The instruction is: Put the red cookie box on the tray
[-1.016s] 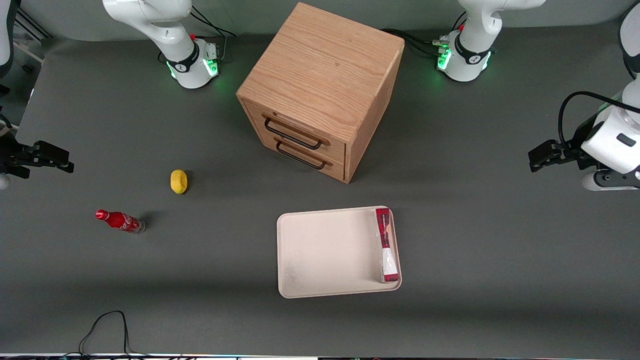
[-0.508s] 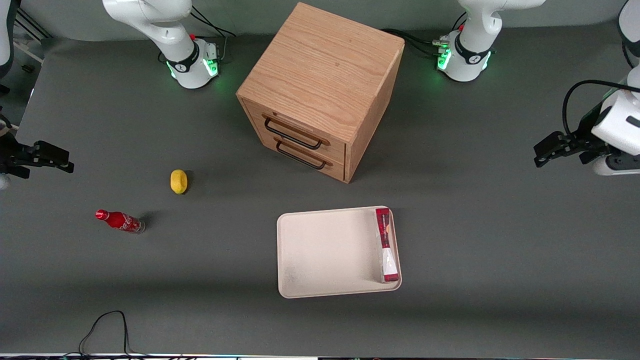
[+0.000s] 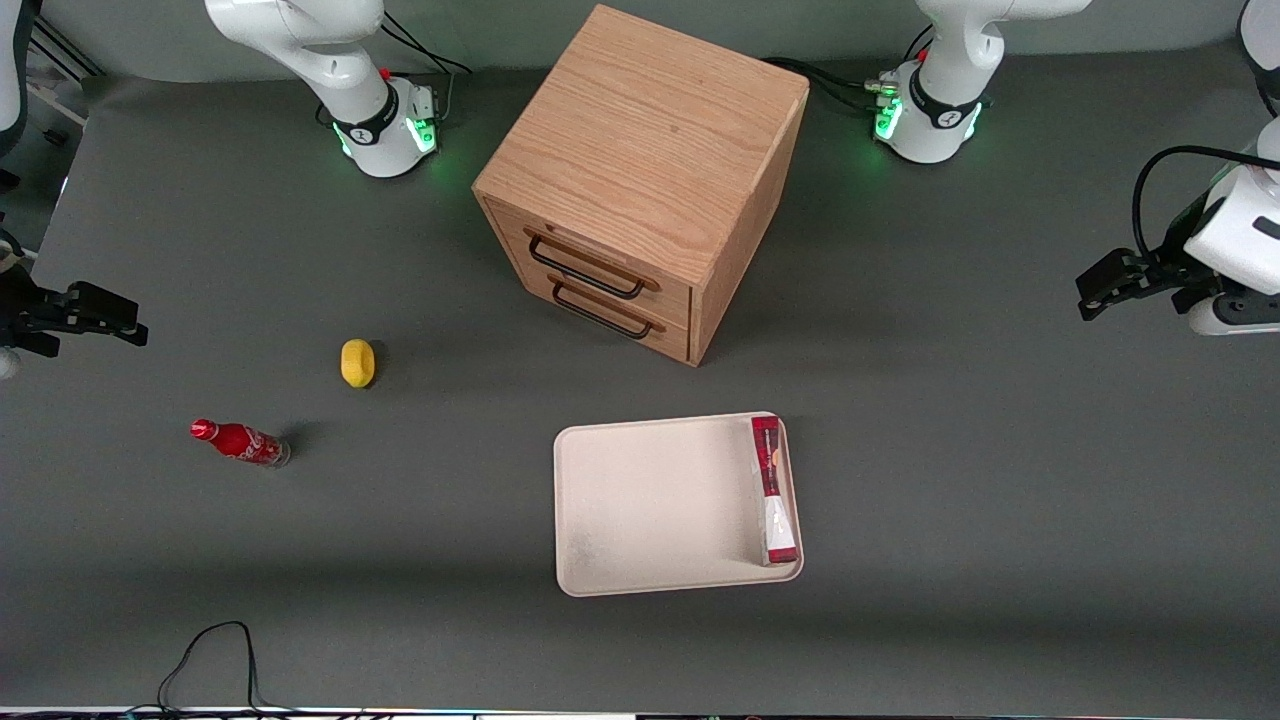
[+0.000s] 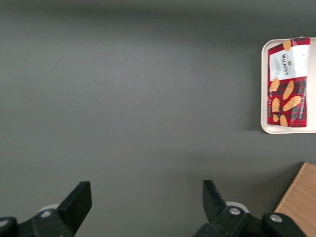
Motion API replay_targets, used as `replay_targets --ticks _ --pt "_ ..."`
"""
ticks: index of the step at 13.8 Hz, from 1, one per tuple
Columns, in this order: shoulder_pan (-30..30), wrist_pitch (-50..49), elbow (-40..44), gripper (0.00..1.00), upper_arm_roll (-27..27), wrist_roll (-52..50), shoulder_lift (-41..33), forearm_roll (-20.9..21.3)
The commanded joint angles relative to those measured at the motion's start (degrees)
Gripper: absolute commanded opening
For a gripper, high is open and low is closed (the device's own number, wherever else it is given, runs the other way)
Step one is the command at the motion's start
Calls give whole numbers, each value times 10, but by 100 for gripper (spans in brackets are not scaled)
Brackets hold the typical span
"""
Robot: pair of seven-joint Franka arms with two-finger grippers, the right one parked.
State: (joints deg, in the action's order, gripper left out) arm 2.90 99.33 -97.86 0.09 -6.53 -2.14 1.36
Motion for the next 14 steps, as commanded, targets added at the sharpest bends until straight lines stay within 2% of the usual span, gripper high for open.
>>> replay_targets --ticks 1,6,14 --pt "3 -10 11 100 -13 12 -1 -16" --pt "6 -43 65 100 -13 28 34 -17" --pt "3 -47 66 100 -12 9 41 -18"
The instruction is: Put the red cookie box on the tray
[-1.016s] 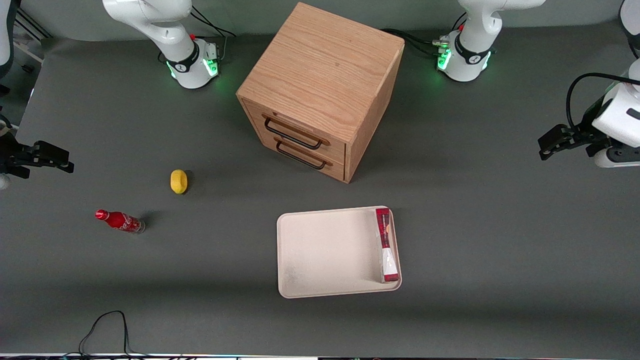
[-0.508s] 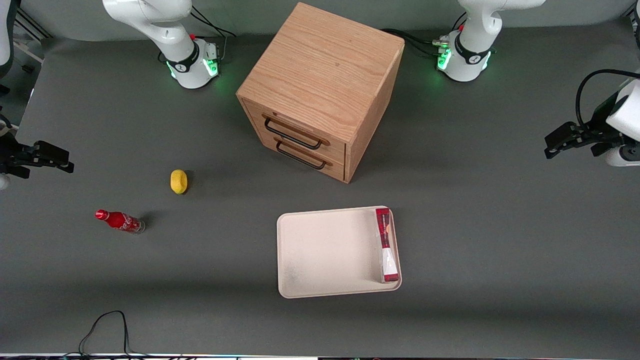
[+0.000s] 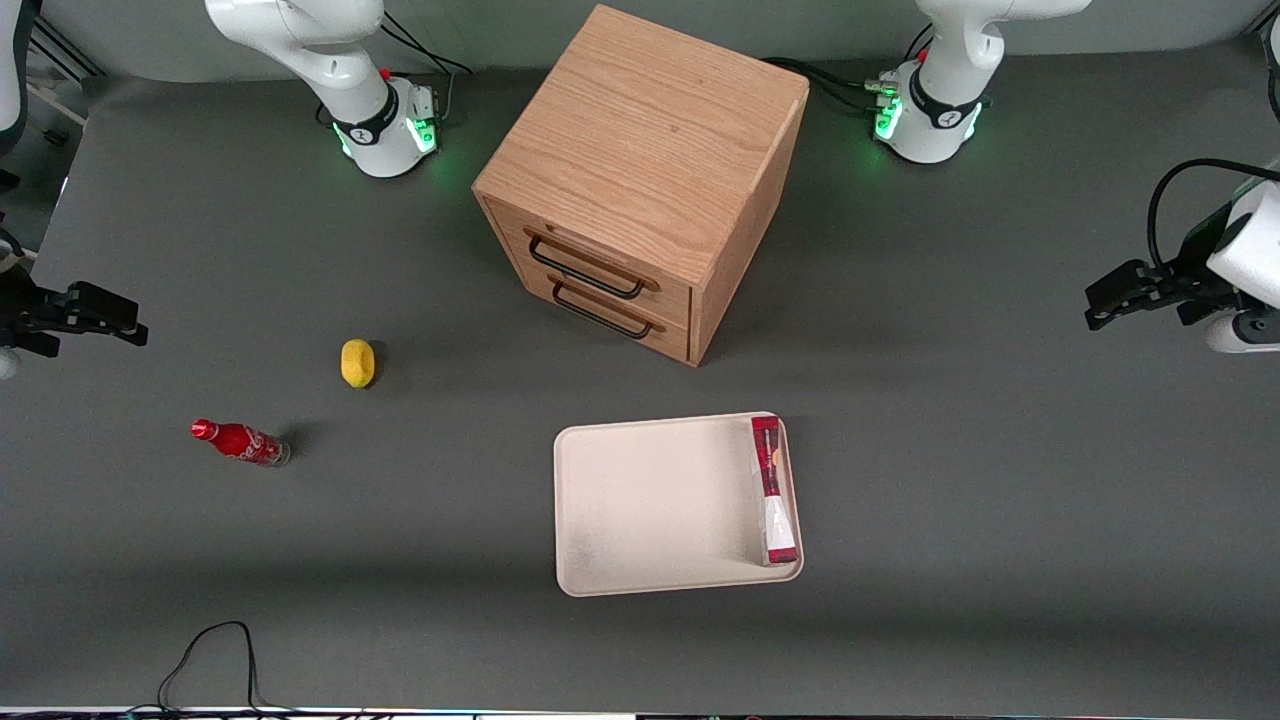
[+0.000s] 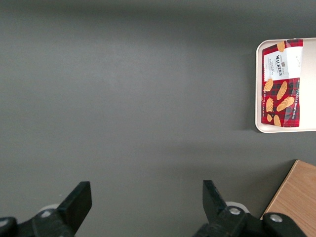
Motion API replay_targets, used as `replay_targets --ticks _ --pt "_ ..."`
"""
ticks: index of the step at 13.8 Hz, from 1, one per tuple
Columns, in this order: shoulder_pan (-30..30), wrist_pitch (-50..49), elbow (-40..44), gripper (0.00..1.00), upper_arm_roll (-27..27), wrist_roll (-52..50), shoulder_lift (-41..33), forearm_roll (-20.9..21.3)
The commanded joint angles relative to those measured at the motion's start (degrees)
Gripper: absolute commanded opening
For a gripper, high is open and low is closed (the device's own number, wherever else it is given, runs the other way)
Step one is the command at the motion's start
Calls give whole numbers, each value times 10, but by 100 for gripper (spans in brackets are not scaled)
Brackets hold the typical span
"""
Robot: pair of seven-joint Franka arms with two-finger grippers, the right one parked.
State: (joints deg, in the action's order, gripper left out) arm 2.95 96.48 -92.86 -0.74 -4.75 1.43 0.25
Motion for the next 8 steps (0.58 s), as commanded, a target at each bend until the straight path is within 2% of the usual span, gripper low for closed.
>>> replay_targets --ticks 1,8 --pt "3 -25 16 100 -3 -8 5 -7" --pt "0 -45 15 100 -2 0 5 -5"
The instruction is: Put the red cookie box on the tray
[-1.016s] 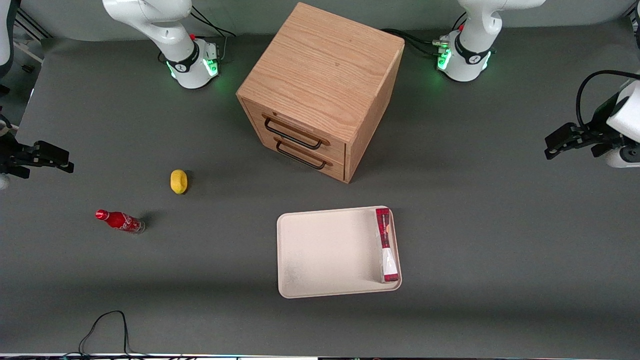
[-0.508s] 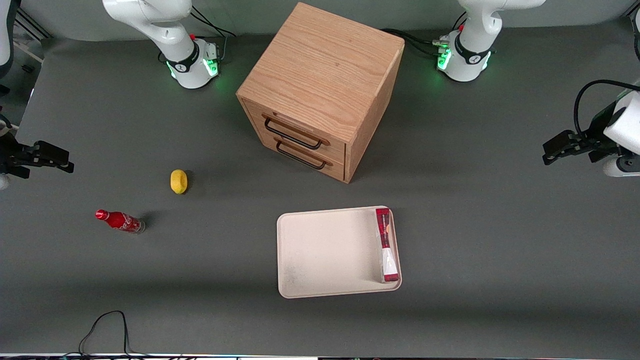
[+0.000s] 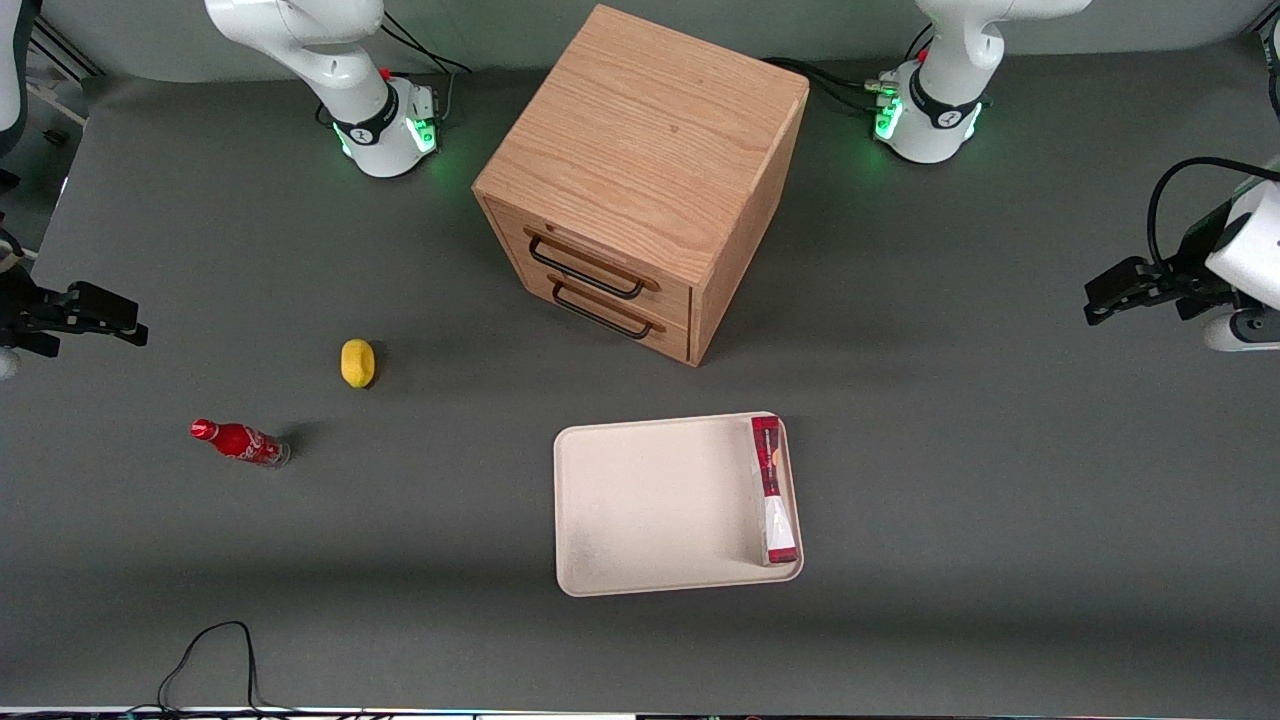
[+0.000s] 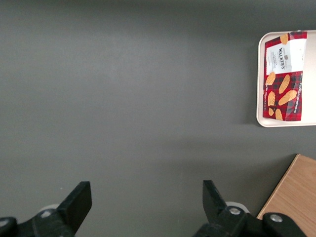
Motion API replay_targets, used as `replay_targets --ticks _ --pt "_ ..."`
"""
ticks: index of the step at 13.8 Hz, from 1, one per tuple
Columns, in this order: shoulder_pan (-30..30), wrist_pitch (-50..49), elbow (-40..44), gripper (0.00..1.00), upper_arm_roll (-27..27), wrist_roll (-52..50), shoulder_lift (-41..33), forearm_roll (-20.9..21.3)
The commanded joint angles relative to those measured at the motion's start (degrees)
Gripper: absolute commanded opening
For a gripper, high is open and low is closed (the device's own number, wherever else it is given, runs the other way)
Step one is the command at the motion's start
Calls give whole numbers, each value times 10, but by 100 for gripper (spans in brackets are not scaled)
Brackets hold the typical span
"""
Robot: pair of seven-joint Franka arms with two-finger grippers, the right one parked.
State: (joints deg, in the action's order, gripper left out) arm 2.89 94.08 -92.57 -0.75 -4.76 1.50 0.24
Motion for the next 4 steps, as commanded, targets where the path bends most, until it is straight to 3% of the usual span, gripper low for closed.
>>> replay_targets --ticks 1,4 --pt "0 -24 13 100 -2 0 4 -5" --pt "1 -27 13 100 -2 0 4 -5"
